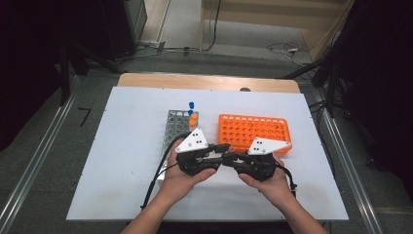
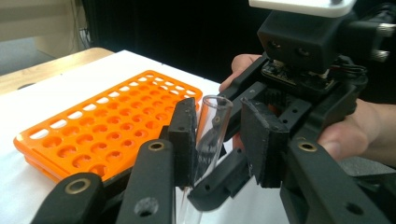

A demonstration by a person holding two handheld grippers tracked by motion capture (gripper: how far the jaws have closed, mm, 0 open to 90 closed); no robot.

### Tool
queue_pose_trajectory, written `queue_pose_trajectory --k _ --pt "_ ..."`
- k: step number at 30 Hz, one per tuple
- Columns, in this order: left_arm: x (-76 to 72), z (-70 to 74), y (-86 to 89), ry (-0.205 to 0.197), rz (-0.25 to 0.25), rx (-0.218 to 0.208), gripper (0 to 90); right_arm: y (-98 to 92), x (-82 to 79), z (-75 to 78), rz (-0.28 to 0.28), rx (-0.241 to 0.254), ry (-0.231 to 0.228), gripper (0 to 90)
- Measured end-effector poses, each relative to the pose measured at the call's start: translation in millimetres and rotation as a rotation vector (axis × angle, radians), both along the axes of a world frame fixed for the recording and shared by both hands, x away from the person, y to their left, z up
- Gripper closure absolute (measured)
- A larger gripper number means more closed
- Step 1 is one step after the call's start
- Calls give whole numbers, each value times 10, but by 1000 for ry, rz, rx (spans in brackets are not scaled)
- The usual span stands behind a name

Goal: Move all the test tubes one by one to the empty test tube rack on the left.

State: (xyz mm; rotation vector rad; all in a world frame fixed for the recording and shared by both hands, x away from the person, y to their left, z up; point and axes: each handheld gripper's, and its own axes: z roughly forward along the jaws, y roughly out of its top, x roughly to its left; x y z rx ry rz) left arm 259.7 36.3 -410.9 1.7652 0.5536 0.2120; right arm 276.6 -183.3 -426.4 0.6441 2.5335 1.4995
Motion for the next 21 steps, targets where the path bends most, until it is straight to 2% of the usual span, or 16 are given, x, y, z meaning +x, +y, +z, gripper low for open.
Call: queue_pose_trajectory --k 7,12,21 --pt "2 -14 -20 0 1 13 724 60 -38 12 23 -5 4 741" --pt "-4 -10 -11 -17 1 39 743 65 -37 6 30 -11 13 740" --pt "-6 2 18 -35 11 33 763 63 -38 7 34 -2 12 726"
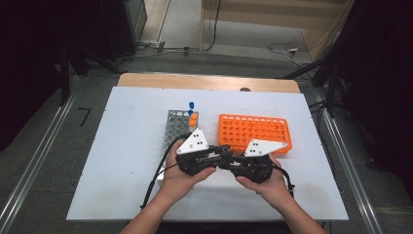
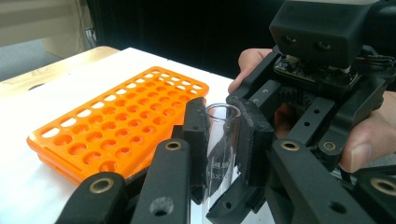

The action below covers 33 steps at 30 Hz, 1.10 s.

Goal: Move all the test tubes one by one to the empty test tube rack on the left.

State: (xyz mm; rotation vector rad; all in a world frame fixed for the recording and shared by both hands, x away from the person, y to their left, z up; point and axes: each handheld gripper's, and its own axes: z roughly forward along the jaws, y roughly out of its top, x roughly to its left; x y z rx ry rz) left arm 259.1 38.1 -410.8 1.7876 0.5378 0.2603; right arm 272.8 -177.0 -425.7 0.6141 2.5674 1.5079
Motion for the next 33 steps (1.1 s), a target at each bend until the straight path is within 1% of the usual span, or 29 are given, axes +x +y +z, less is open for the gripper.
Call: queue_pose_trajectory --k 2,4,8,11,13,14,16,18,21,22,26,33 --pt "3 6 15 2 1 -8 763 1 -5 1 -2 -2 -5 690" --pt "6 14 35 0 8 -18 763 4 -8 -1 -7 -6 -9 626" --pt "10 30 83 -4 21 -25 763 -2 -5 5 -2 0 -21 470" --pt "14 37 111 -9 31 -30 763 -16 -1 19 -2 14 -28 352" --pt "16 44 133 -9 36 -33 763 -26 3 29 -11 24 -26 258" --pt "17 48 143 -10 40 -35 763 -34 5 34 -17 26 -30 224" --pt "20 55 168 -13 45 -36 763 -49 4 40 -38 30 -44 124" --pt "24 60 195 -13 53 -38 763 -73 14 46 -59 29 -53 71" --pt "33 70 241 -16 63 -41 763 -119 36 52 -79 35 -50 11" --pt "35 73 255 -17 68 -43 763 -136 42 55 -80 36 -49 4" --pt "46 87 324 -20 87 -45 763 -210 53 64 -76 41 -50 0" --pt "72 115 473 -32 131 -58 763 -391 70 46 -112 30 -69 0"
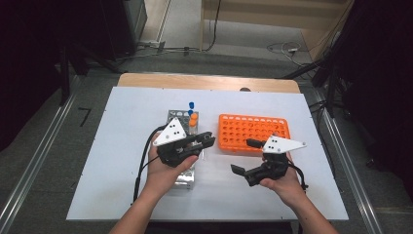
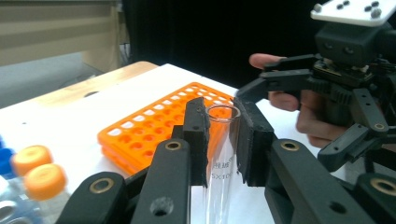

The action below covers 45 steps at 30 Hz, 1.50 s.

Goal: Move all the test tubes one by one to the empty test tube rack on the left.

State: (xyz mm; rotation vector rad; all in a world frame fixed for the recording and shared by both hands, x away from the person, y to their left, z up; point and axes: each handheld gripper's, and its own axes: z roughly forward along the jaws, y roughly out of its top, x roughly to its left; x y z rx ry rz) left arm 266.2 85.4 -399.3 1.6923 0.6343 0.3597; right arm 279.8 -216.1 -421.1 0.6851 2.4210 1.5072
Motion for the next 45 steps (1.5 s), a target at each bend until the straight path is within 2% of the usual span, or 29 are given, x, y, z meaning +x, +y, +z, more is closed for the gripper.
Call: queue_pose_trajectory --k 8,16,22,27,33,45 --pt "45 9 174 -10 59 -14 763 -338 5 -37 -78 -3 -12 0" --pt "120 -58 312 -24 134 -26 763 -668 -27 -71 -159 2 -18 0" --pt "163 -144 358 -31 197 -38 763 -863 -72 -145 -210 -13 -2 0" --pt "188 -210 334 -33 219 -45 763 -1003 -102 -230 -239 -35 13 0" --pt "209 -261 277 -52 246 -27 763 -1080 -84 -274 -262 -34 24 0" --pt "205 -331 237 -42 247 9 763 -1061 -79 -293 -255 -47 21 0"
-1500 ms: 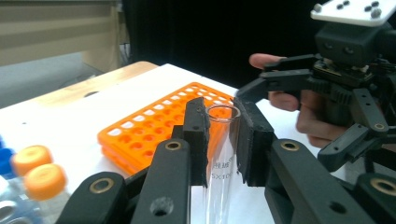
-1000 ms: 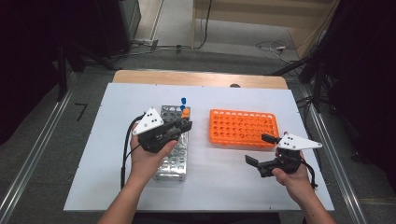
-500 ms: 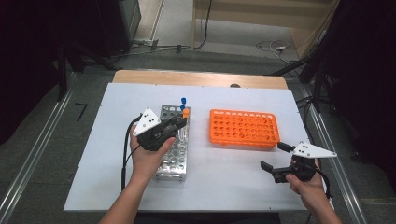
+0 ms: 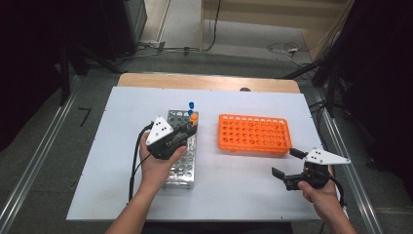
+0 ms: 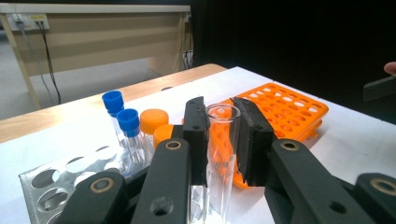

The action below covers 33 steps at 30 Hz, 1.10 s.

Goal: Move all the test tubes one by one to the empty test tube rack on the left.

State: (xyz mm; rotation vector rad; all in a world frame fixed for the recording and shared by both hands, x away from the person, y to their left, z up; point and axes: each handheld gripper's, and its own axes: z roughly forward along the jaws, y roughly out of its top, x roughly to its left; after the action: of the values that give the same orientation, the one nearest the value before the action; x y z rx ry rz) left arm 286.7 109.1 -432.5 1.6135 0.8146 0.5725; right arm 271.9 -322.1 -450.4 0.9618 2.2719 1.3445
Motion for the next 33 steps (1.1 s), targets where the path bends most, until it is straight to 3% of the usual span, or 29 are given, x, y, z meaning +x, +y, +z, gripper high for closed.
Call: queue_pose_trajectory --k 19,33 --pt "-38 -26 -38 94 17 113 761 -7 12 -19 -8 -6 3 0" --pt "-48 -58 -61 143 31 152 758 5 21 -36 -11 -12 5 0"
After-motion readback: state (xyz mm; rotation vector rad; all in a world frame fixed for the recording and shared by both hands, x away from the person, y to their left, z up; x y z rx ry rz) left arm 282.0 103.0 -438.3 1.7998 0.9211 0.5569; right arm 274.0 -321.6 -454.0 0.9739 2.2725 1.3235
